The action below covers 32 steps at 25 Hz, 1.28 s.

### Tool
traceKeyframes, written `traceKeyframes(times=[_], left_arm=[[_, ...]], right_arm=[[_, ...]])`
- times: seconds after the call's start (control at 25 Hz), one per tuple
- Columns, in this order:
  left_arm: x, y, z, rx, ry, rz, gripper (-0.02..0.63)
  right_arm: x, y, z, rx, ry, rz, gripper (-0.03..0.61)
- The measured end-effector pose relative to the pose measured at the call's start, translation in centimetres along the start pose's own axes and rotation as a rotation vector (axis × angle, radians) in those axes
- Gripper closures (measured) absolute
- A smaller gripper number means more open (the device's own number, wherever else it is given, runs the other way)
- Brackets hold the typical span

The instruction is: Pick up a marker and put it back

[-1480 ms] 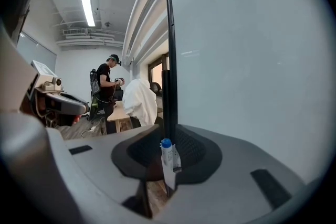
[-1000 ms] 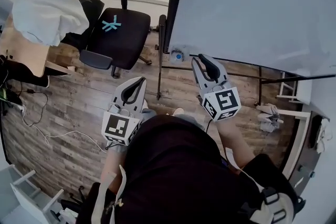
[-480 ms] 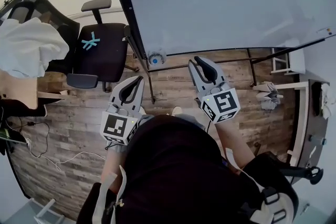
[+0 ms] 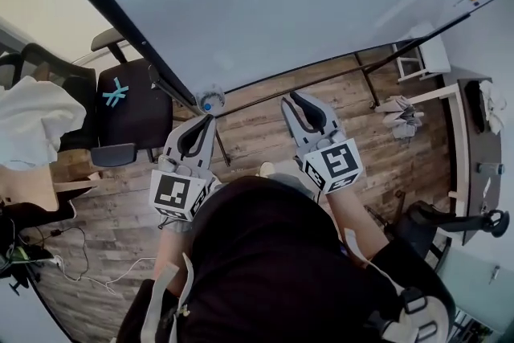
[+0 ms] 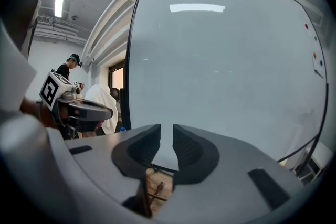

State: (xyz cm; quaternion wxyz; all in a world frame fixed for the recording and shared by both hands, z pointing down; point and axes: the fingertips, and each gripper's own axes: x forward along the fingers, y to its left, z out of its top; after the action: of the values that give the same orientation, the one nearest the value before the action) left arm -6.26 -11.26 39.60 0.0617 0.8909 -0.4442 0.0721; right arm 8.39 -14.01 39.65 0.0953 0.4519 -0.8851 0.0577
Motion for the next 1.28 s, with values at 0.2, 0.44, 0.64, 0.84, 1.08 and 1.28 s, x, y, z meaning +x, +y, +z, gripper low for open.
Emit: traceKeyframes(times=[0.2, 0.44, 0.64, 0.84, 1.08, 1.28], left_arm=[[1.6, -1.0, 0.3, 0.01, -0.002, -0.065, 0.606], [3.0, -1.7, 0.5, 0.017, -0.001, -0.128, 0.606], [3.7, -2.3, 0.5, 0.026, 0.009, -0.172, 0.606], [4.0, -2.4, 0.5, 0.035, 0.018, -0.201, 0.606], [4.1, -2.0, 0.5, 0.033, 0.017, -0.21, 0.606], [4.4, -2.1, 0.7, 0.028, 0.016, -0.217, 0.606]], right_arm=[[-1.6, -0.7, -0.6, 0.015, 0.011, -0.054, 0.497], [-3.2, -1.1, -1.4, 0.036, 0.023, -0.11, 0.497], [-4.2, -1.3, -2.0, 0.058, 0.031, -0.152, 0.497], [-4.6, -1.1, -2.4, 0.068, 0.035, -0.175, 0.497], [-4.7, -0.8, -2.3, 0.063, 0.028, -0.189, 0.499], [-4.7, -0.9, -2.1, 0.054, 0.036, -0.191, 0.502]])
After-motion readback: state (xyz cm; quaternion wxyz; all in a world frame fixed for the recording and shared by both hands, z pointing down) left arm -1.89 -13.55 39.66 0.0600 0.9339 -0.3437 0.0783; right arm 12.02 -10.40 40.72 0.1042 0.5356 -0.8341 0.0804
